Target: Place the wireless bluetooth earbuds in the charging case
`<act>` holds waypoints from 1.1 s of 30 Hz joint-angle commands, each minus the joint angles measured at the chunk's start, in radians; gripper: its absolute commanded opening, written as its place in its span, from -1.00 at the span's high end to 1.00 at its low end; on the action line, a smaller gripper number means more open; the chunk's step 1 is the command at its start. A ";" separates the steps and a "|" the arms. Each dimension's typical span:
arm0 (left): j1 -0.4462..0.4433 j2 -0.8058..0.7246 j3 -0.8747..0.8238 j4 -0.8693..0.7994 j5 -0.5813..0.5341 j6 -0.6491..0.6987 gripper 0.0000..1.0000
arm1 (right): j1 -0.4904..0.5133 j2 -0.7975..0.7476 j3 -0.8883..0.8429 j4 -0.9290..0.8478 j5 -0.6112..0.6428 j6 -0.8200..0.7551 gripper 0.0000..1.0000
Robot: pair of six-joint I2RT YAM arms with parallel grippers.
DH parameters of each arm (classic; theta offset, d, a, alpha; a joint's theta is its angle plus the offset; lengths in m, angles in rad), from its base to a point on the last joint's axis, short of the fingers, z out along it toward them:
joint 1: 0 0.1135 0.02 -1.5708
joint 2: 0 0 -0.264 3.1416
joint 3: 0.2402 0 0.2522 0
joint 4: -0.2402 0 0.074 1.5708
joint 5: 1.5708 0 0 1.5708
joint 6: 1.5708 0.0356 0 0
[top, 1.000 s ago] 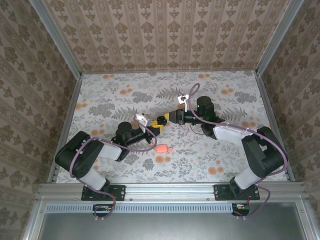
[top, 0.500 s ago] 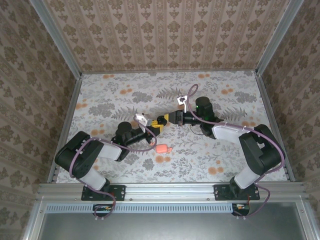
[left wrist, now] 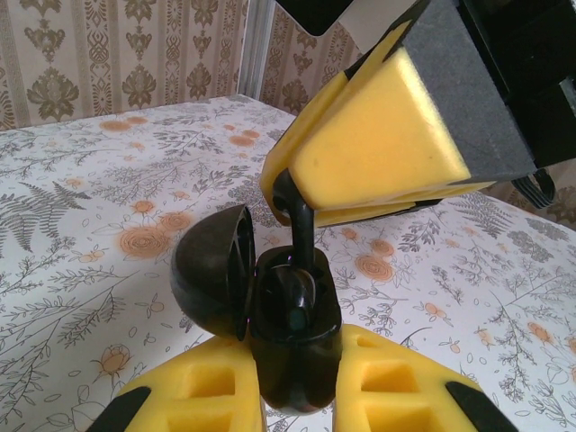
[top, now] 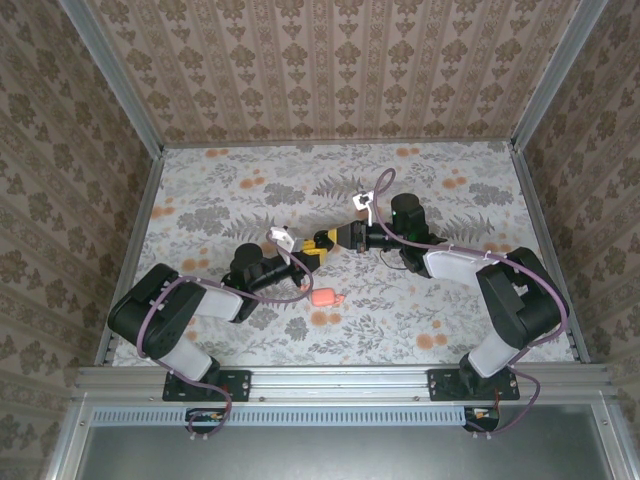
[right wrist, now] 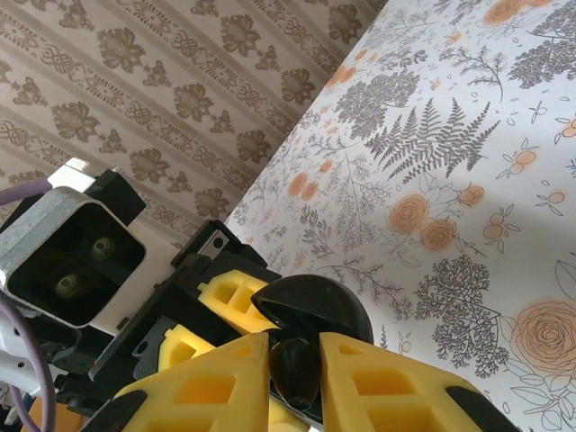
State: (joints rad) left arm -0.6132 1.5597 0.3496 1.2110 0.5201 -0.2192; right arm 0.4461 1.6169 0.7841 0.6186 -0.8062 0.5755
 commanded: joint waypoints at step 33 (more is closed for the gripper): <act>0.003 -0.066 0.026 0.016 0.043 -0.014 0.85 | -0.028 -0.165 -0.057 -0.079 0.060 -0.089 0.21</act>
State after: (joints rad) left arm -0.6132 1.5280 0.3504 1.2045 0.5392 -0.2253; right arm 0.4255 1.5043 0.7437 0.5232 -0.7666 0.4961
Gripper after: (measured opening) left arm 0.176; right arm 0.392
